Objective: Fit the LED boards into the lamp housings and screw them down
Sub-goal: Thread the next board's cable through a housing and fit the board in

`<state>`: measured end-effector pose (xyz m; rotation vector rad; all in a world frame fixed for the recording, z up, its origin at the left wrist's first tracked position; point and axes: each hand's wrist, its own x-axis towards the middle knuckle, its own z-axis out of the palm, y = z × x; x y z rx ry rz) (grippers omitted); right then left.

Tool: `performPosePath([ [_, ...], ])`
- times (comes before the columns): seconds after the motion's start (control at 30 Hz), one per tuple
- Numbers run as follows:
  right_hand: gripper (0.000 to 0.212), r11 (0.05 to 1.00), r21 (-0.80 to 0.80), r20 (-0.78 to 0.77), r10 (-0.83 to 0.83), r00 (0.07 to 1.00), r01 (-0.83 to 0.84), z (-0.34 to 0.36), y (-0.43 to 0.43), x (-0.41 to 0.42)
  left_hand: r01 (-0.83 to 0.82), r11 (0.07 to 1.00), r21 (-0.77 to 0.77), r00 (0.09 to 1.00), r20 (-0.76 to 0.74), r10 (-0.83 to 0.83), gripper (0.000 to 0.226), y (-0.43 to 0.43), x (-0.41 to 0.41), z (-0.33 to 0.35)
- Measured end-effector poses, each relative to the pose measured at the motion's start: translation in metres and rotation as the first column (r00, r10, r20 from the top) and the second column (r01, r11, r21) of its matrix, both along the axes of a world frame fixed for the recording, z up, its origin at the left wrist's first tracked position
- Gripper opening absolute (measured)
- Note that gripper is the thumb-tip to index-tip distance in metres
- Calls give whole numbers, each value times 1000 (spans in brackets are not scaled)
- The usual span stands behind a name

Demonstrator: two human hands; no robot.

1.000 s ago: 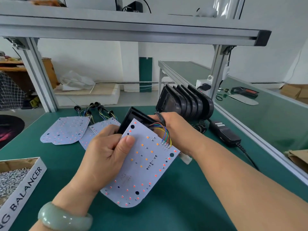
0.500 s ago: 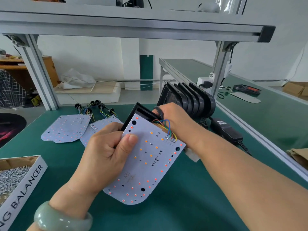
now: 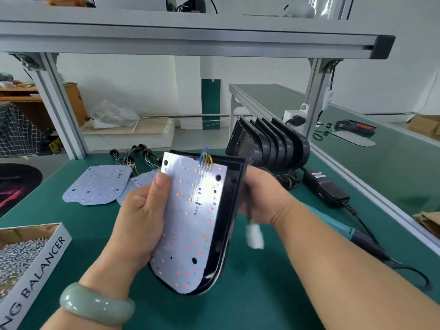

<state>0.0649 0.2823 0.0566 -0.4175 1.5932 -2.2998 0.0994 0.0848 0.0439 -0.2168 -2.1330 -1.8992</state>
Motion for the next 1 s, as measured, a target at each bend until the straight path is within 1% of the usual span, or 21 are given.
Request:
performPosePath([
  [0.03, 21, 966, 229, -171, -81, 982, 119, 0, -6, 2, -9, 1000, 0, 1000, 26, 9, 73, 0, 0, 0],
  [0.07, 20, 885, 400, -356, -92, 930, 240, 0, -9, 4, -19, 1000, 2, 999, 50, 19, 68, 1, 1, 0],
  [0.1, 22, 822, 472, -478, -66, 876, 319, 1, -12, 4, -33, 999, 23, 997, 73, 32, 64, 1, 1, 1],
  [0.13, 24, 799, 484, -535, -52, 844, 356, 0, -13, 3, -54, 997, 61, 995, 92, 48, 58, 2, 1, 1],
  [0.23, 16, 764, 480, -572, -99, 814, 430, 0, -16, -2, -88, 981, 173, 991, 114, 69, 50, 4, 4, 6],
  [0.3, 29, 725, 491, -588, -133, 798, 483, -4, -15, -6, -126, 976, 178, 990, 82, 112, 49, -1, 2, 6],
  [0.37, 48, 674, 499, -583, -203, 787, 544, -5, -13, -7, -170, 980, 104, 985, 52, 165, 50, -5, 0, 9],
  [0.4, 53, 640, 512, -597, -216, 773, 574, -6, -13, -9, -169, 983, 73, 985, 39, 167, 51, -7, -1, 8],
  [0.47, 47, 600, 546, -597, -212, 774, 585, -9, -15, -9, -151, 986, 73, 988, 55, 147, 54, -6, -5, 6],
  [0.5, 37, 624, 549, -574, -202, 793, 557, -9, -20, -9, -162, 984, 74, 986, 56, 158, 55, -6, -7, 5],
  [0.53, 29, 669, 526, -543, -211, 813, 525, -9, -24, -6, -189, 980, 54, 981, 47, 187, 56, -7, -9, 3],
  [0.57, 28, 731, 466, -499, -248, 830, 499, -8, -27, -3, -227, 974, 16, 973, 33, 226, 56, -8, -11, 1],
  [0.63, 35, 861, 252, -340, -348, 874, 441, -6, -30, 5, -281, 958, -60, 959, 8, 282, 51, -10, -13, 0],
  [0.67, 42, 900, 149, -263, -363, 894, 410, -6, -30, 8, -290, 952, -99, 957, -2, 291, 50, -9, -13, -1],
  [0.7, 51, 917, 108, -236, -352, 906, 385, -6, -31, 10, -291, 948, -131, 956, -9, 292, 51, -7, -13, -2],
  [0.77, 61, 900, 177, -310, -333, 891, 398, -5, -37, 16, -313, 933, -176, 950, -44, 310, 53, -1, -12, -7],
  [0.8, 55, 880, 192, -335, -356, 872, 434, -5, -41, 19, -328, 924, -196, 945, -80, 318, 53, 1, -11, -8],
  [0.87, 40, 849, 123, -331, -453, 828, 513, -4, -45, 22, -344, 892, -292, 936, -183, 301, 49, 5, -11, -10],
  [0.93, 37, 829, 42, -295, -523, 799, 558, -6, -45, 23, -334, 876, -347, 935, -242, 260, 24, 8, -11, -12],
  [0.97, 36, 827, 15, -282, -535, 796, 562, -6, -43, 23, -319, 884, -342, 936, -260, 237, 21, 9, -7, -11],
  [1.0, 34, 832, -9, -273, -536, 799, 555, -6, -41, 24, -290, 907, -306, 934, -297, 198, 31, 11, -4, -10],
])
